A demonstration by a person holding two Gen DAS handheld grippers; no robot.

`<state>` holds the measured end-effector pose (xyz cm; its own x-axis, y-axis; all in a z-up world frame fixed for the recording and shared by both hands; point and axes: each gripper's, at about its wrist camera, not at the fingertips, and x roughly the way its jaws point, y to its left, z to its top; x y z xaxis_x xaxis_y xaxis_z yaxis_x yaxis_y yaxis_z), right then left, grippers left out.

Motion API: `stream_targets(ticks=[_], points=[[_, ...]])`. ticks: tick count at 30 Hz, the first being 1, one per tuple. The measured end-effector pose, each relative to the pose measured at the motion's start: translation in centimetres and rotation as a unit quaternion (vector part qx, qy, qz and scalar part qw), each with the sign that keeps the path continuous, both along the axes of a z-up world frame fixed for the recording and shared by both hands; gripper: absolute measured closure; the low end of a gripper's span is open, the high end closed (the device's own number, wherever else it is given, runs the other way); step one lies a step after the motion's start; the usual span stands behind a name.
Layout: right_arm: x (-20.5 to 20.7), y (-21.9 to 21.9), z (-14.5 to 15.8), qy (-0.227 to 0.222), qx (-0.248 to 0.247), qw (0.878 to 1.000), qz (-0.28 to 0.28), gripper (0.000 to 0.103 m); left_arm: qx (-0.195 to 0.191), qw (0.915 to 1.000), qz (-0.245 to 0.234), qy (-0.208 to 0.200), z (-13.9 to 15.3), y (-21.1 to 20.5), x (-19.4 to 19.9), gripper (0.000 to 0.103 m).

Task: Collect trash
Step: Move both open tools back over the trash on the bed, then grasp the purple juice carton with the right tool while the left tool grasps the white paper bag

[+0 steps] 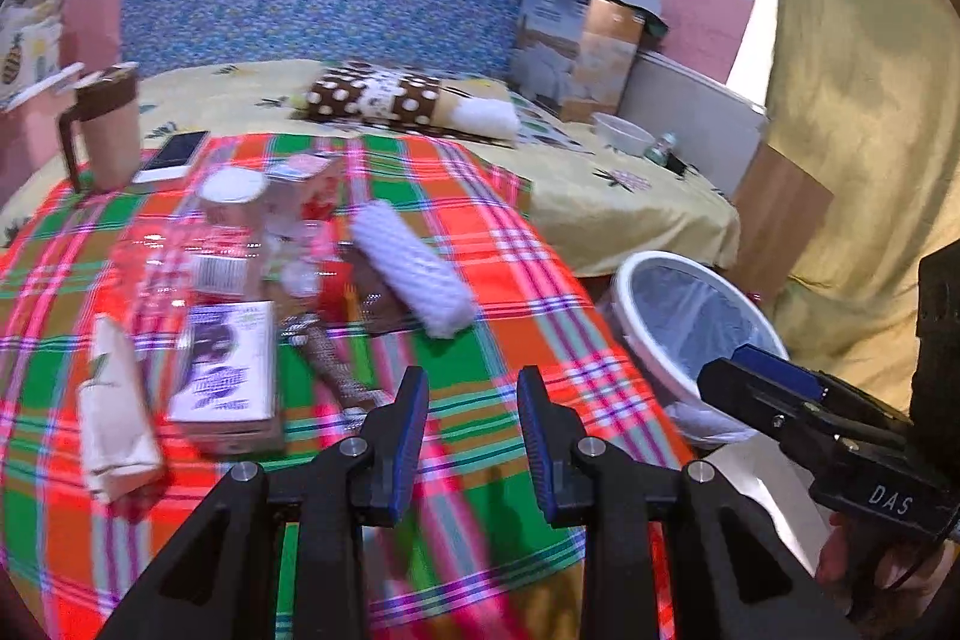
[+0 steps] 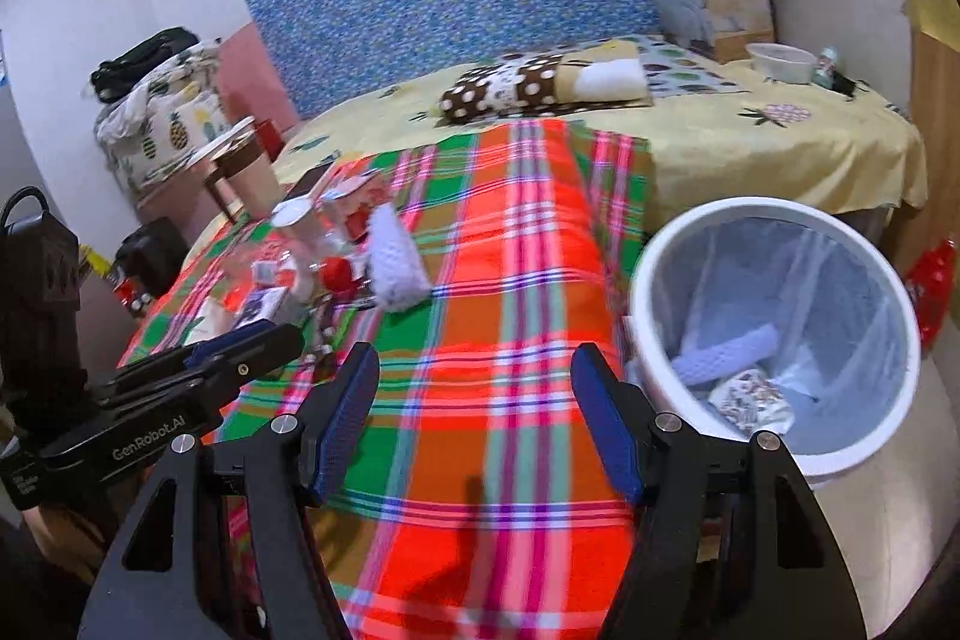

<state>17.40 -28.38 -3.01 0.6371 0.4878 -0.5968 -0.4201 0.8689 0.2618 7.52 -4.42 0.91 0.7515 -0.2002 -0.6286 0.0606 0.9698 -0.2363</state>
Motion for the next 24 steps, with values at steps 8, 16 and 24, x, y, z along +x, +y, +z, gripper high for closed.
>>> stream_targets(ticks=[8,16,24], points=[[-0.6,2.9,0.0,-0.001,-0.007,0.999,0.037,0.037,0.024,0.9979,0.061,-0.002,-0.1,3.7,-2.3,0.073],[-0.7,5.9,-0.3,0.006,-0.012,0.997,0.074,0.042,0.032,0.9909,0.131,-0.003,-0.2,8.3,-3.2,0.073],[-0.7,7.6,-0.3,0.007,-0.016,0.996,0.091,0.043,0.026,0.9846,0.172,0.018,-1.7,11.7,-2.8,0.073]])
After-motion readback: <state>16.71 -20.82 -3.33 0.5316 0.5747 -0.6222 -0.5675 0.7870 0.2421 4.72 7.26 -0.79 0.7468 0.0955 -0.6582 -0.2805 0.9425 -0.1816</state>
